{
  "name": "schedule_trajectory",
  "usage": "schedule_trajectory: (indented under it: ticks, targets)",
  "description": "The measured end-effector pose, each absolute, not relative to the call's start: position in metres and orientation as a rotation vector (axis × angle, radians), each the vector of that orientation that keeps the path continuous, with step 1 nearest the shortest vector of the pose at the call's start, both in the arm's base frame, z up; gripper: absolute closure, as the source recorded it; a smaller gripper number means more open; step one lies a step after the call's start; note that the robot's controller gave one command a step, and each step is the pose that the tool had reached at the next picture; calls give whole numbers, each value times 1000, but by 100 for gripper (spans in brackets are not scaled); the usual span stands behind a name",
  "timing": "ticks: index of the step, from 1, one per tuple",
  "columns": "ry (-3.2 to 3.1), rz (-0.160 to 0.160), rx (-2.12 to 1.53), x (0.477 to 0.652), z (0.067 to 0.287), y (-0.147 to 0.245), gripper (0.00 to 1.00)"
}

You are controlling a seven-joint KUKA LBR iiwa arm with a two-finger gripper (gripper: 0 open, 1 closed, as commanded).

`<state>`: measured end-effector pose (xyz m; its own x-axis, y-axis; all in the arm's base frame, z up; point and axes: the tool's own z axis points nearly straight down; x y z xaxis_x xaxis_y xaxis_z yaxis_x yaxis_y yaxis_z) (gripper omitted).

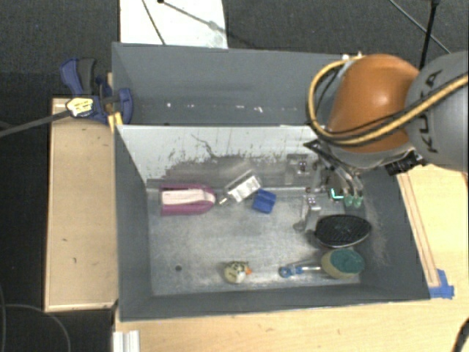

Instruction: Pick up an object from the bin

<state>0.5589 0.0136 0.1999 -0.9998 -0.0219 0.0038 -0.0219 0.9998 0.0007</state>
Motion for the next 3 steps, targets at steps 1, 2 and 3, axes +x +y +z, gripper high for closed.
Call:
schedule_trajectory:
  ticks: [1,2,3]
  targets:
    - [-3140,-3,-233,592,69,43,0]
    - [-3106,-3,-520,581,101,51,0]
    - [-3103,-3,-532,595,122,50,0]
